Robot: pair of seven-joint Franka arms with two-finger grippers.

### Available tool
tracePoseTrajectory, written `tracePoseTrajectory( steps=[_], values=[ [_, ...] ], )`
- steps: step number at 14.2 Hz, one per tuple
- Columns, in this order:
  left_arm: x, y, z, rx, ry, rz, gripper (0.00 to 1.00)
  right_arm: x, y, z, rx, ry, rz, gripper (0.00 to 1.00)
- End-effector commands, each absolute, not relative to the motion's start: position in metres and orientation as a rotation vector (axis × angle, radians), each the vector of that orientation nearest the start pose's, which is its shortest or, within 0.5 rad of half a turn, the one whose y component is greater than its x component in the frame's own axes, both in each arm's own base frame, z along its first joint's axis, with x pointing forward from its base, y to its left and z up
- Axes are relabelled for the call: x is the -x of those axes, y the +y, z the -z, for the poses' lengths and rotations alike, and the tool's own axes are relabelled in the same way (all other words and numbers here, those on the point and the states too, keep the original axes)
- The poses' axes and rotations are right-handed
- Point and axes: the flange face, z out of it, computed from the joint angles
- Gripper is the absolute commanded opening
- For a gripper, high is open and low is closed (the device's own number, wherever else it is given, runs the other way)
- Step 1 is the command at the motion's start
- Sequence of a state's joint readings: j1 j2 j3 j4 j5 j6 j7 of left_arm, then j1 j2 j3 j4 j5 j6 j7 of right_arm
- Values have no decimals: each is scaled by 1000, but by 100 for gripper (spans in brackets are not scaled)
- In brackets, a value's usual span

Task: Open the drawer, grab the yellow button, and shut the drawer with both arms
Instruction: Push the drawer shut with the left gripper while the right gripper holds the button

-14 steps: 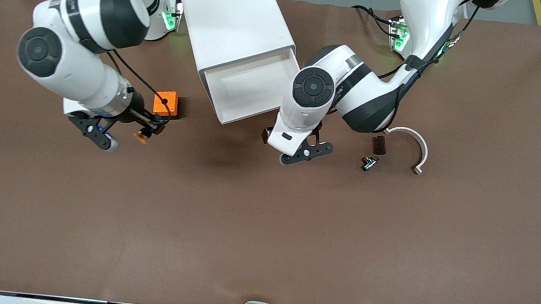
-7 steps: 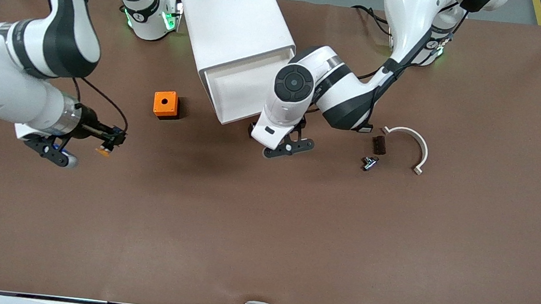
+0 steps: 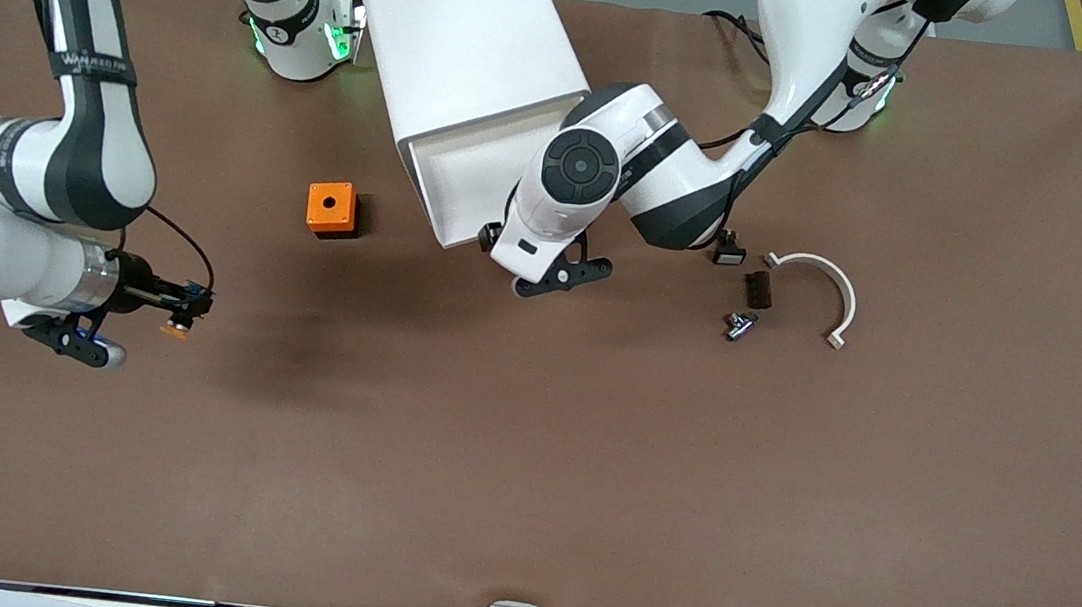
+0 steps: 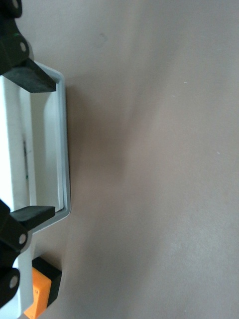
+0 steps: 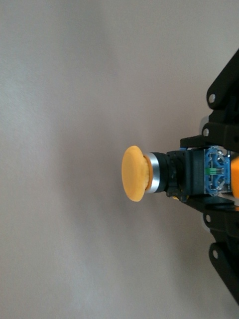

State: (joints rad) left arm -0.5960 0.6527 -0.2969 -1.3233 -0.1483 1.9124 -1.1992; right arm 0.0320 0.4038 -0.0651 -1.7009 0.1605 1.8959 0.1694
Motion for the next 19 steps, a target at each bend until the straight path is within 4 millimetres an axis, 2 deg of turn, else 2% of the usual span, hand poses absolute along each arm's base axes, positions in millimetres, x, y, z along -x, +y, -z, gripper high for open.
tracePoseTrajectory(
  steps=[1, 4, 5, 10, 15, 19],
  values=[
    [-467, -549, -368, 3121, -780, -567, 100, -644, -42, -317, 3028, 283, -306, 0],
    [-450, -559, -372, 3083, -806, -648, 100, -647, -88, -279, 3042, 157, -266, 0],
    [-448, -560, -371, 3079, -808, -669, 100, -648, -97, -270, 3045, 117, -245, 0],
    [-410, -583, -368, 3047, -707, -723, 100, -653, -129, -227, 3083, -40, -146, 0],
    [-394, -594, -365, 3046, -671, -756, 100, -651, -137, -212, 3135, -99, -162, 0],
    [-382, -598, -355, 3030, -637, -794, 100, -648, -136, -202, 3131, -94, -188, 0]
  ],
)
